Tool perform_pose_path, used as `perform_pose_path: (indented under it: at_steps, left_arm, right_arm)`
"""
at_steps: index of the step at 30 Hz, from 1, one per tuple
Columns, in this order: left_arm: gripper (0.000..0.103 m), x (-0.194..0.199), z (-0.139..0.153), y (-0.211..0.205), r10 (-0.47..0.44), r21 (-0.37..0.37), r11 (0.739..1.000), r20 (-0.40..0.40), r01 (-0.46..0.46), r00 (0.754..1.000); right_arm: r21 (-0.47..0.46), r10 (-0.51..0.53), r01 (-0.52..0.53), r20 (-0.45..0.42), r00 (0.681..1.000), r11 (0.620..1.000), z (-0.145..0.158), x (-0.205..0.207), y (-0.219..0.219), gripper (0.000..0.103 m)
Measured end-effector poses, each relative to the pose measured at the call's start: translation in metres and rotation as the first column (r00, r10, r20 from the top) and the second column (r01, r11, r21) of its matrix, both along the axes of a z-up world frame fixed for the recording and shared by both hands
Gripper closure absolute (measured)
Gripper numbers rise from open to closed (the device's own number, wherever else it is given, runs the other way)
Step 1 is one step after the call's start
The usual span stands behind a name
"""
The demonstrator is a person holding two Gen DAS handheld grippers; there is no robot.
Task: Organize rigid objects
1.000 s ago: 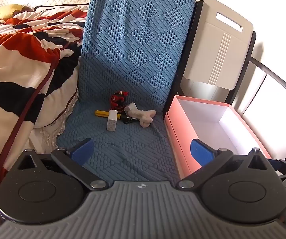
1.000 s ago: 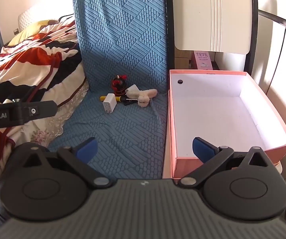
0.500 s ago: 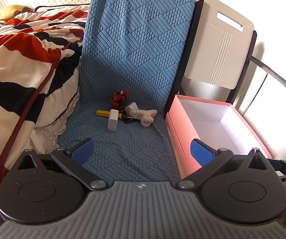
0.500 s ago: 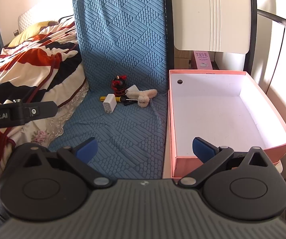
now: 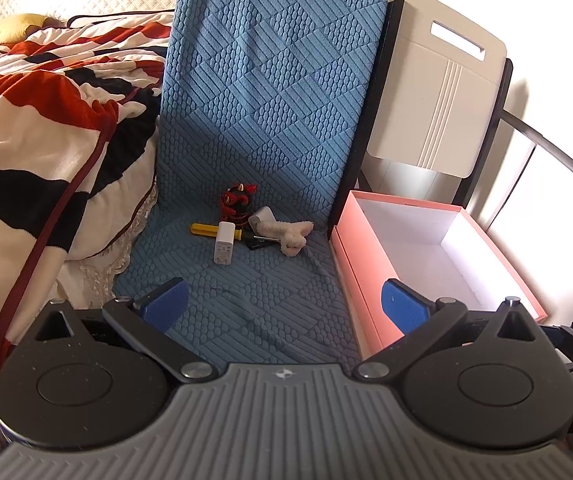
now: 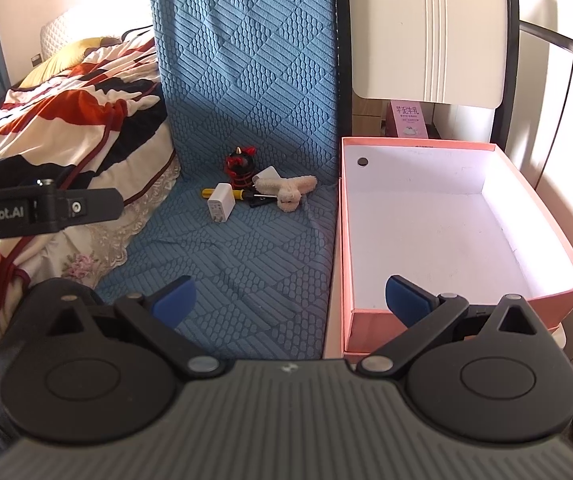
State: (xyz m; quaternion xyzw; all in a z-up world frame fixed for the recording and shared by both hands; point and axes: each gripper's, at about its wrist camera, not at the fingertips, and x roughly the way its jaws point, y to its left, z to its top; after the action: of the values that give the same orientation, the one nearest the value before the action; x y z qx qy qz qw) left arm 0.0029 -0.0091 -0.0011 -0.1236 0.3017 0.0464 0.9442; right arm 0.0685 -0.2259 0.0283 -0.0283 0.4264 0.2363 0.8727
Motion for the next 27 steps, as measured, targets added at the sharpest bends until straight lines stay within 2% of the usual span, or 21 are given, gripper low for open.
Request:
perform_pose_path:
  at_steps: [17, 27]
  left_arm:
    - [0.000, 0.0010, -0.0011, 0.0000, 0.000, -0.006, 1.000, -0.004, 0.000, 1.000]
    - [0.000, 0.0011, -0.0014, -0.0004, -0.002, -0.005, 1.000, -0.001, 0.002, 1.000]
  right_arm:
    - [0.036, -0.021, 0.022, -0.013, 1.000, 0.999, -0.0008, 0.0023, -0.0026, 0.000]
    - [0.027, -0.007, 0.007, -0.019, 1.000, 1.000, -0.0014, 0.0013, 0.0012, 0.000]
